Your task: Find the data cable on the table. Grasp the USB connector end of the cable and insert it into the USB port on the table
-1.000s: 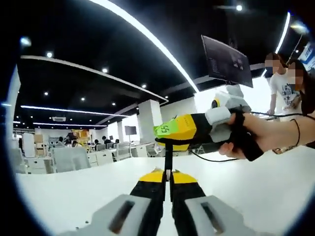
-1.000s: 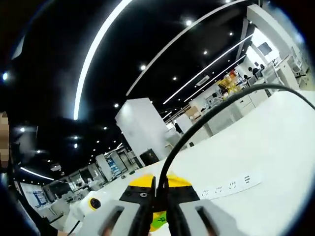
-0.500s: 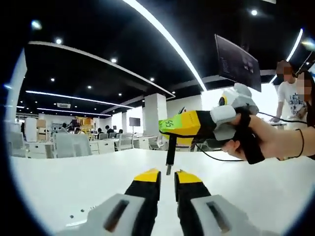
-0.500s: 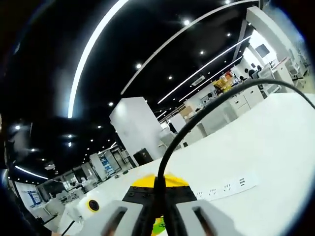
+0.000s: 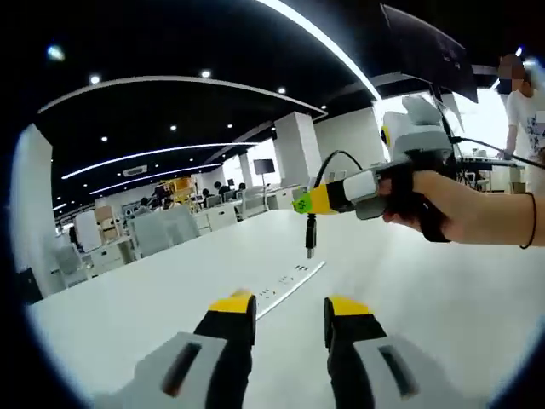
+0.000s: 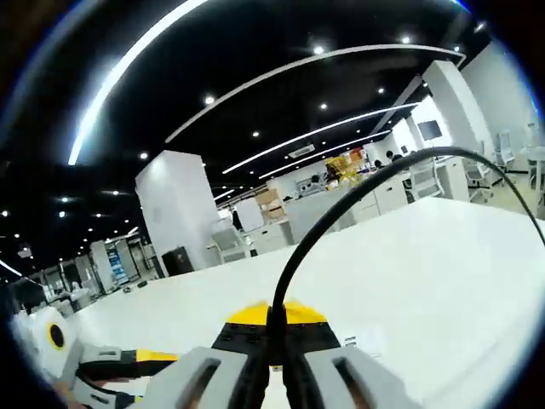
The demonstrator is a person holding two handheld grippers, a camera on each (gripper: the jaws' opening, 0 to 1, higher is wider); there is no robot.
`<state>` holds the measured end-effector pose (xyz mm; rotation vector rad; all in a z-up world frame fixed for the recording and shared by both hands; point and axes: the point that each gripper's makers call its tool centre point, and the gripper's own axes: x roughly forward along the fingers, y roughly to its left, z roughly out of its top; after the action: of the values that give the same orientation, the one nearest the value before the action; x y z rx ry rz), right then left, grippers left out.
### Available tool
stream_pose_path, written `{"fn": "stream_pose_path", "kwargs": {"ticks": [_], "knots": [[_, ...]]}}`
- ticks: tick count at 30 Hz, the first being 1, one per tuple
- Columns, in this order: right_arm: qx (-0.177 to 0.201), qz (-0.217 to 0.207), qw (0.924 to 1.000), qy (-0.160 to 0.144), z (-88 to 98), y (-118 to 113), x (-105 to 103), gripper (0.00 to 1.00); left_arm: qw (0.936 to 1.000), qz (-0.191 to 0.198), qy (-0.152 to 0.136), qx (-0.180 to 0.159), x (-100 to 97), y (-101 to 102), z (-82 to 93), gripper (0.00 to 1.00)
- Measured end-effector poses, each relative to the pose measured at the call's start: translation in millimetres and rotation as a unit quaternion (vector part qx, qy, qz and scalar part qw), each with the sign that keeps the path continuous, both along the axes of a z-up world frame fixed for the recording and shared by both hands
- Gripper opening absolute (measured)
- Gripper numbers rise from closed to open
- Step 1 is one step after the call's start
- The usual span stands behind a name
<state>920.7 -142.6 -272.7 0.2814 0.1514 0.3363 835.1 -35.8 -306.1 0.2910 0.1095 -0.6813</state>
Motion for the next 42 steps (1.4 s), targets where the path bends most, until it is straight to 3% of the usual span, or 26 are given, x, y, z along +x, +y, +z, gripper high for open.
{"fn": "stream_pose_path", "kwargs": {"ticks": [6, 9, 13, 21, 24, 42], "knots": [[-0.047, -0.033, 0.9984, -0.001, -15.1, -6.8, 18.9, 0.04, 0.9992, 0.005, 0.015, -0.037, -8.6, 2.3, 6.7, 0.36], [-0.078, -0.043, 0.996, 0.001, -21.7, -9.3, 23.5, 0.04, 0.9966, -0.006, 0.019, -0.08, -14.2, -3.4, 17.4, 0.35], [-0.102, -0.054, 0.9933, 0.004, -28.8, -14.6, 31.4, 0.04, 0.9972, -0.024, 0.013, -0.07, -23.2, -6.4, 27.6, 0.39], [-0.104, -0.061, 0.9927, 0.008, -33.5, -22.2, 49.1, 0.05, 0.9968, -0.05, 0.028, -0.056, -32.7, -14.3, 28.8, 0.43], [-0.104, -0.069, 0.9921, 0.007, -35.2, -24.0, 48.5, 0.05, 0.995, -0.063, 0.041, -0.065, -36.9, -19.8, 27.7, 0.43], [-0.115, -0.082, 0.9899, 0.005, -45.3, -19.9, 45.9, 0.05, 0.9937, -0.077, 0.044, -0.069, -40.2, -26.3, 28.8, 0.39]]}}
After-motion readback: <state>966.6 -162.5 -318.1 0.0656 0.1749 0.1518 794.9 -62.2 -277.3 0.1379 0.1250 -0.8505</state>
